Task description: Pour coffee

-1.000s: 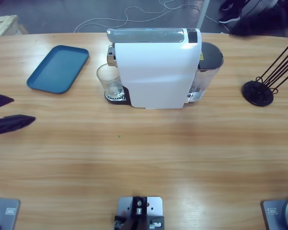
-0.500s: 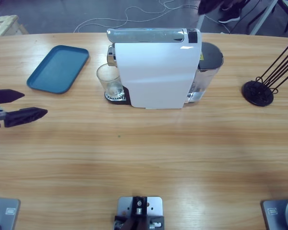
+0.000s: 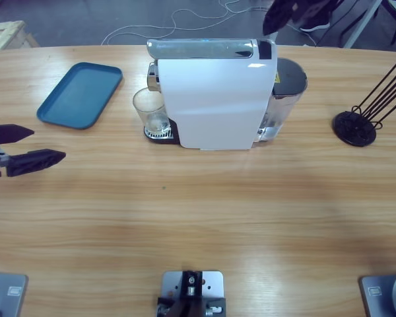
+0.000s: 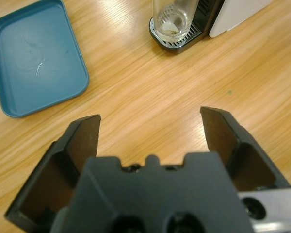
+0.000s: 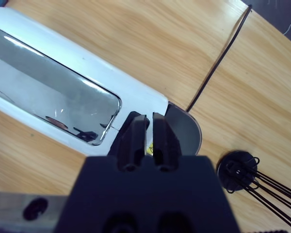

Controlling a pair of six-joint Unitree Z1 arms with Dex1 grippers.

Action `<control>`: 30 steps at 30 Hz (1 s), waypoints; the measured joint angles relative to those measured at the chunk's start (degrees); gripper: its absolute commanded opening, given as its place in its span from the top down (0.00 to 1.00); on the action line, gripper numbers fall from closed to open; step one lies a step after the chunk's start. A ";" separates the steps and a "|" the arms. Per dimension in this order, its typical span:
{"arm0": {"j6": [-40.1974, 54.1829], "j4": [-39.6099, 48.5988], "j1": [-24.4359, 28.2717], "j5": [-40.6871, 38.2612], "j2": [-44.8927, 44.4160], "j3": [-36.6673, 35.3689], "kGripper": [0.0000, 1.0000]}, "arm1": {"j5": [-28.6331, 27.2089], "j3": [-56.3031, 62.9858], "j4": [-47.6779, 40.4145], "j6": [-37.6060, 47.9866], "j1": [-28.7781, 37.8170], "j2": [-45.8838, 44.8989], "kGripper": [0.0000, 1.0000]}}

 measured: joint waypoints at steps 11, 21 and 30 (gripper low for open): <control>0.00 -0.10 0.00 0.00 0.00 0.00 0.11 | -0.40 -0.92 1.01 1.72 1.86 0.74 1.00; 0.00 -0.11 0.00 0.00 0.02 0.00 0.10 | -1.39 1.19 -0.94 3.35 2.71 0.40 1.00; -0.42 -0.23 0.00 0.00 0.30 0.00 0.02 | -6.56 -0.74 0.53 3.44 2.79 -3.57 0.00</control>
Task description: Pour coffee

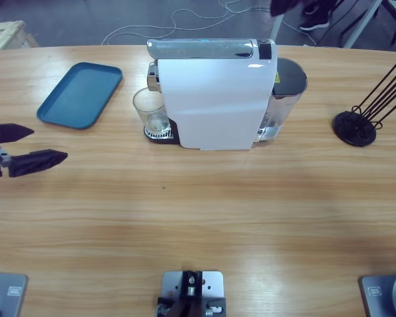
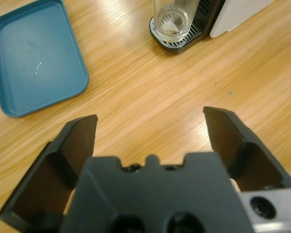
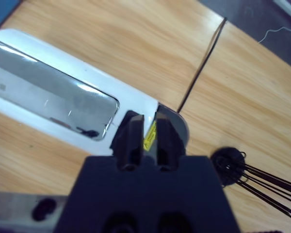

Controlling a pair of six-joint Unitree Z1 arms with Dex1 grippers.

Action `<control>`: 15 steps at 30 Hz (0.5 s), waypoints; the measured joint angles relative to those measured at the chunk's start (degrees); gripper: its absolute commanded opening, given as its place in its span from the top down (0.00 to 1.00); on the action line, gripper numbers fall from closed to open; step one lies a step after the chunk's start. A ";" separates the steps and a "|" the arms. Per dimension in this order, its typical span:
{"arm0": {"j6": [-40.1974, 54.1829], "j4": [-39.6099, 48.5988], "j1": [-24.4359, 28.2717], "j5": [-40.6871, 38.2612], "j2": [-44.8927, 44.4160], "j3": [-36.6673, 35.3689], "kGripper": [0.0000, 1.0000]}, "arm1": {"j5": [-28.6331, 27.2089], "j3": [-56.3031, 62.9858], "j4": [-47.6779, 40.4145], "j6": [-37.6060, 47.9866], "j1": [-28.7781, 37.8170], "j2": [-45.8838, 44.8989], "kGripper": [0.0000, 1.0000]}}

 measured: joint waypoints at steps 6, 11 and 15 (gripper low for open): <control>-0.04 0.00 0.00 0.00 0.18 0.00 0.02 | -0.16 -0.63 0.66 0.00 -0.01 -1.56 0.00; -0.04 0.00 0.00 0.00 0.19 0.00 0.02 | -0.16 -0.87 0.67 0.00 -0.01 -1.68 0.00; -0.04 -0.01 0.00 0.00 0.22 0.00 0.02 | -0.16 -0.88 0.67 0.00 -0.01 -1.68 0.24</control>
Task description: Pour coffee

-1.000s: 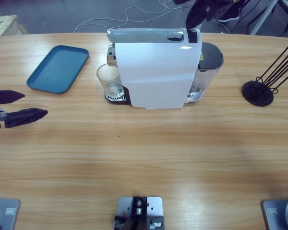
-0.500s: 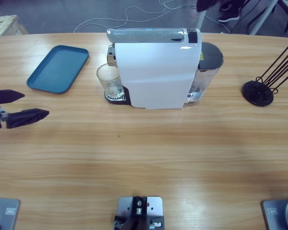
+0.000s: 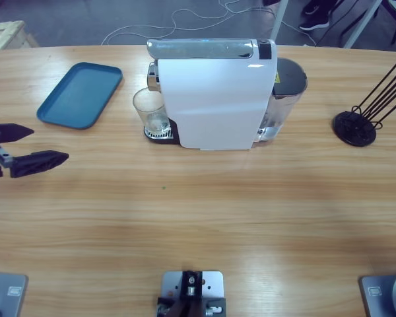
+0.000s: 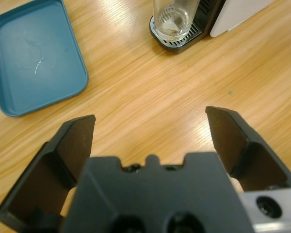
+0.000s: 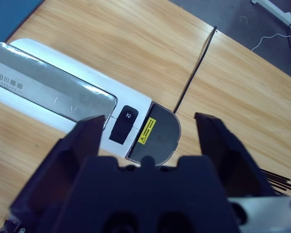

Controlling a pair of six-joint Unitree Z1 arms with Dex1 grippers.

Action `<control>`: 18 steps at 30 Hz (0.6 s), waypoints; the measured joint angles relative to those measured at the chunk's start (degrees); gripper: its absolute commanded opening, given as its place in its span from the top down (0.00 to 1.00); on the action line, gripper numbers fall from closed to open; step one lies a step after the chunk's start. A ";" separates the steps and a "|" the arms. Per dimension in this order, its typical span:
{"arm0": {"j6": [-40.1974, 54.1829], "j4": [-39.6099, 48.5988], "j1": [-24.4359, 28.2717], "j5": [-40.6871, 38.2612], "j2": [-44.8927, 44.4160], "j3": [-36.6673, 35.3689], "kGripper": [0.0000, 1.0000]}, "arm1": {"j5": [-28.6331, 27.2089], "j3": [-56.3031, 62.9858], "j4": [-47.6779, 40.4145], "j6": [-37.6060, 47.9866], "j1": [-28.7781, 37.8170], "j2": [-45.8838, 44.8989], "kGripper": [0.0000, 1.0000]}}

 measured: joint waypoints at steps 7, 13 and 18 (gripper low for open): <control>0.00 -0.01 0.00 0.00 0.16 0.00 0.02 | 1.41 -0.01 0.00 0.01 0.00 0.30 1.00; -0.02 -0.01 0.00 0.00 0.16 0.00 0.02 | 1.70 -0.02 0.00 0.00 0.00 2.98 1.00; -0.02 -0.01 0.00 0.00 0.16 0.00 0.02 | 1.89 0.24 0.00 0.00 0.00 3.86 1.00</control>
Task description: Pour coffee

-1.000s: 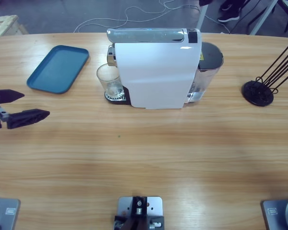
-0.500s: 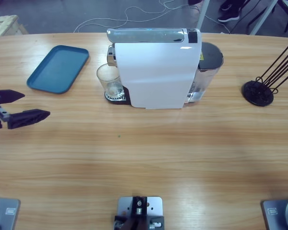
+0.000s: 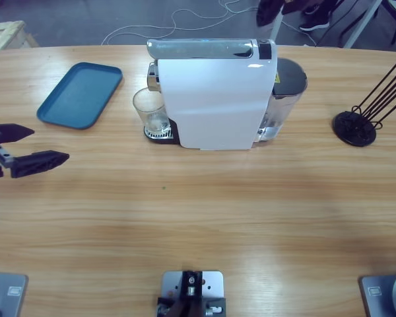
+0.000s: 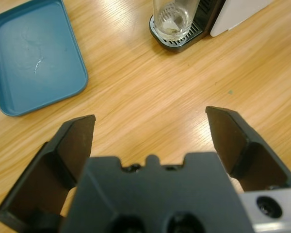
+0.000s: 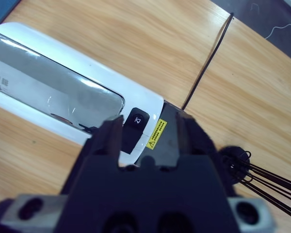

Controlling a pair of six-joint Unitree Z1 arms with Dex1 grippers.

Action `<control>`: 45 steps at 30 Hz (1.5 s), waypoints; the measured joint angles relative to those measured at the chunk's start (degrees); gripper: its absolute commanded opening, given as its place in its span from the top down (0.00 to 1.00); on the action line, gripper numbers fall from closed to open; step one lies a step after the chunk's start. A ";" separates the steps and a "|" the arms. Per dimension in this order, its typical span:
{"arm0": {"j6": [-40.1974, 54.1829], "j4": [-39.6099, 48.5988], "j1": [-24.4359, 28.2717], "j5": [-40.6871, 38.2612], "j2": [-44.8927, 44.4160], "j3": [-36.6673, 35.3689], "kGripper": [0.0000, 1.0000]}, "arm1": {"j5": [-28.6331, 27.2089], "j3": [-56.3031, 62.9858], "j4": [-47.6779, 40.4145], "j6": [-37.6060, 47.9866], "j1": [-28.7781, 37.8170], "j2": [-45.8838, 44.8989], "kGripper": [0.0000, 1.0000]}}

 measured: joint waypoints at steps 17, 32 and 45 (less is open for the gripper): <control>0.00 0.00 0.00 0.00 0.68 0.00 0.02 | 0.00 2.89 0.00 0.01 0.00 0.54 1.00; 0.00 0.00 0.00 0.00 0.68 0.00 0.02 | -0.08 0.22 1.01 0.01 0.00 0.56 1.00; 0.00 0.00 0.00 0.00 0.85 0.00 0.02 | -0.08 0.20 1.01 1.12 1.05 1.76 1.00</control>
